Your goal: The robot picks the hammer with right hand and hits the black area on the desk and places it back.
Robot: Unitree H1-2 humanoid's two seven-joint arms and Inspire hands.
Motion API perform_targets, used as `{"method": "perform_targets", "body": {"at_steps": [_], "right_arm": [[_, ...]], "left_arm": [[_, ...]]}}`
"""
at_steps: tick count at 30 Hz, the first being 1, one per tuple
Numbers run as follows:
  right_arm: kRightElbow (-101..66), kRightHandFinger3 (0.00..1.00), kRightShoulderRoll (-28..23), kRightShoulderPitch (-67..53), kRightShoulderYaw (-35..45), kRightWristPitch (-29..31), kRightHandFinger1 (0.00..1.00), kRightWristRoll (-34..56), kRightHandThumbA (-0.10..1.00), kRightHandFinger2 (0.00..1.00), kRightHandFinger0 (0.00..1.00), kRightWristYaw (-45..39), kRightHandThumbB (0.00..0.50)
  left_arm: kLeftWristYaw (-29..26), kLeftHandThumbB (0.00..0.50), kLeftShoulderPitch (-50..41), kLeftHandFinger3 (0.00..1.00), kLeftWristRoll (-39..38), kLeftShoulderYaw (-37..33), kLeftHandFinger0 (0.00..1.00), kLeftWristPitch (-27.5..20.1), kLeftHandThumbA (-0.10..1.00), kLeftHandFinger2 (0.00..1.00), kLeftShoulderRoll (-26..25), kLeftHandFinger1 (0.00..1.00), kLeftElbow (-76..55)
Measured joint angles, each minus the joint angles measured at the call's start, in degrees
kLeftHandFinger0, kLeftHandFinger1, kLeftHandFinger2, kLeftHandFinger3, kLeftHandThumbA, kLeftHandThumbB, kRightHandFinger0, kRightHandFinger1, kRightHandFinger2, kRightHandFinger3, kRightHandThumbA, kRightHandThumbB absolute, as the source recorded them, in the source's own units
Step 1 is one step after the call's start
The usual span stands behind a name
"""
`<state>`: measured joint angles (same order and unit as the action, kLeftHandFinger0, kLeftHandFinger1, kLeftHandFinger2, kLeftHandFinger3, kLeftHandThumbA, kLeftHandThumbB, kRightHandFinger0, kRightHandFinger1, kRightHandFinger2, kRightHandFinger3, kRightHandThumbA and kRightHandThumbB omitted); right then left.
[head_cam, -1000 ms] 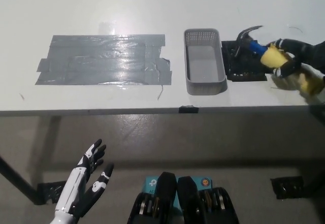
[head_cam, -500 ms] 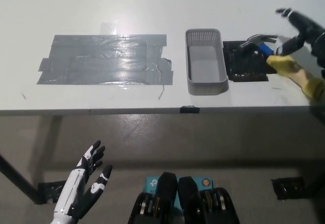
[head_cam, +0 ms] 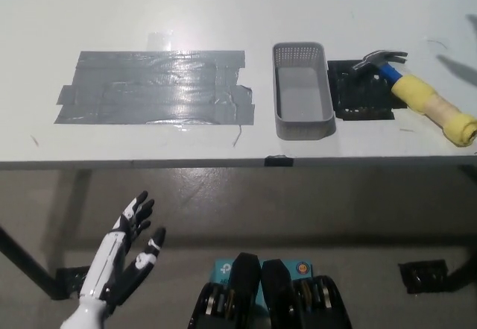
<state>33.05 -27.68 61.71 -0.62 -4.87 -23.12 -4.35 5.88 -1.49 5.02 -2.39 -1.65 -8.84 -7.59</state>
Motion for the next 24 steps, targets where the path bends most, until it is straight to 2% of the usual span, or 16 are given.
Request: {"method": "perform_targets", "body": {"at_steps": [1,2,6,7,10,12,16,19,24], "right_arm": [[-2.34,1.00,0.05,-0.83,0.26,-0.08,1.00,0.24,1.00,1.00,1.00,-0.12,0.421],[-4.73,1.00,0.08,-1.82,0.49,-0.17,1.00,0.40,1.00,1.00,1.00,-0.24,0.401],[-13.20,1.00,0.44,-7.11,0.96,-0.72,1.00,1.48,1.00,1.00,1.00,-0.54,0.395],[-15.46,1.00,0.59,-9.11,1.03,-0.78,1.00,1.70,1.00,1.00,1.00,-0.57,0.366],[-21.27,1.00,1.32,-15.17,1.08,-0.96,1.00,2.55,1.00,1.00,1.00,-0.60,0.353],[-25.79,1.00,2.14,-20.34,1.07,-1.05,1.00,3.01,1.00,1.00,1.00,-0.60,0.324],[-33.87,1.00,4.37,-30.39,1.01,-1.04,1.00,4.26,1.00,1.00,1.00,-0.59,0.358],[-40.12,1.00,6.82,-38.44,0.68,-0.96,1.00,5.13,1.00,1.00,1.00,-0.59,0.333],[-49.77,1.00,10.91,-50.67,-0.58,-0.28,1.00,7.06,1.00,1.00,1.00,-0.56,0.348]], "left_arm": [[0.00,0.000,0.60,1.00,0.00,0.00,1.00,0.02,0.70,1.00,0.00,1.00,0.21],[0.00,0.000,1.07,1.00,0.00,-0.01,1.00,0.05,0.75,1.00,0.01,1.00,0.39],[0.00,0.002,2.83,1.00,0.00,-0.05,1.00,0.18,0.80,1.00,0.03,1.00,0.97],[0.00,0.014,3.21,1.00,-0.01,-0.06,1.00,0.20,0.82,1.00,0.04,1.00,1.14],[0.01,0.015,4.19,1.00,-0.01,-0.06,1.00,0.32,0.85,1.00,0.05,1.00,1.59],[0.01,0.018,4.67,1.00,-0.01,-0.07,1.00,0.39,0.90,1.00,0.06,1.00,1.91],[0.02,0.027,5.38,1.00,-0.02,-0.06,1.00,0.59,0.93,1.00,0.07,1.00,2.24],[0.02,0.028,5.84,1.00,-0.05,-0.06,1.00,0.80,0.92,1.00,0.08,1.00,2.42],[0.03,0.012,6.15,1.00,-0.27,0.02,1.00,1.13,0.89,1.00,0.09,1.00,2.44]]}}
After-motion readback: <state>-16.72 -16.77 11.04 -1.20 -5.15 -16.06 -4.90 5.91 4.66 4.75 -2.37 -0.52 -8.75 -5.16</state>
